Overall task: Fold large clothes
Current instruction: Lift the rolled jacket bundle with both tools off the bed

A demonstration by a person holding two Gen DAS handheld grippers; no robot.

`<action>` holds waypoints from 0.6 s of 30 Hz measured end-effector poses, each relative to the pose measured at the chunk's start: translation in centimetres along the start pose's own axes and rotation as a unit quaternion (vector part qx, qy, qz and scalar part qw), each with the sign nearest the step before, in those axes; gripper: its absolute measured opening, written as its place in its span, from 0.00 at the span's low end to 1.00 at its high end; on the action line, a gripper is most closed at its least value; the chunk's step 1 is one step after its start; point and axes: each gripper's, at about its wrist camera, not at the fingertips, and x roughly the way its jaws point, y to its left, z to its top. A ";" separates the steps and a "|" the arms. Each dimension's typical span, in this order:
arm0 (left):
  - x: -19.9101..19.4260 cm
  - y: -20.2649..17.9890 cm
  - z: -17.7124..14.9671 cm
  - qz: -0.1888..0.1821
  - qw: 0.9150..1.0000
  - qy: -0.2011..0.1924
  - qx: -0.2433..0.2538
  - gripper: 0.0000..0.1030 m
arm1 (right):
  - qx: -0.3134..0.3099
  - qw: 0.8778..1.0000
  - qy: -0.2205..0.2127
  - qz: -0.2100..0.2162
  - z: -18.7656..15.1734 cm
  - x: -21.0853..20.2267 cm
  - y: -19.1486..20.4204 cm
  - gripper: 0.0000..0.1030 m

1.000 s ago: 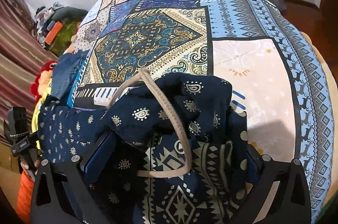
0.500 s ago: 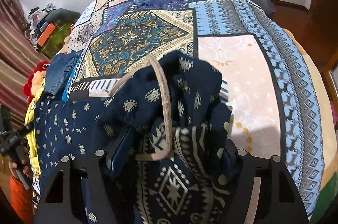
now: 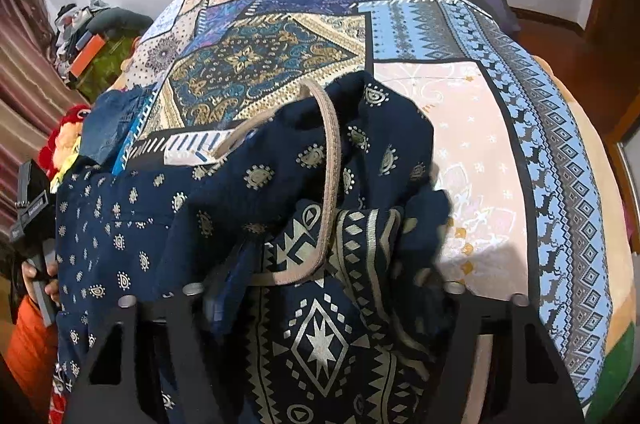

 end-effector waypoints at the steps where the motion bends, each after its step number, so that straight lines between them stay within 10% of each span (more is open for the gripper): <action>1: -0.4 -0.1 -0.2 0.005 1.000 -0.004 0.002 0.62 | 0.004 1.000 -0.001 0.000 0.1 0.0 -0.1 0.34; 2: -0.8 -0.3 -0.4 0.017 1.000 -0.007 0.006 0.54 | 0.016 1.000 -0.002 0.011 0.3 -0.1 -0.3 0.29; 4: -1.3 -0.6 -0.3 0.089 0.996 -0.002 0.017 0.07 | 0.033 0.999 -0.005 0.026 0.6 -0.3 -0.6 0.22; 18: -11.4 -9.9 0.9 0.148 0.972 -0.124 0.132 0.01 | -0.060 0.994 -0.091 0.006 8.0 -5.4 6.6 0.09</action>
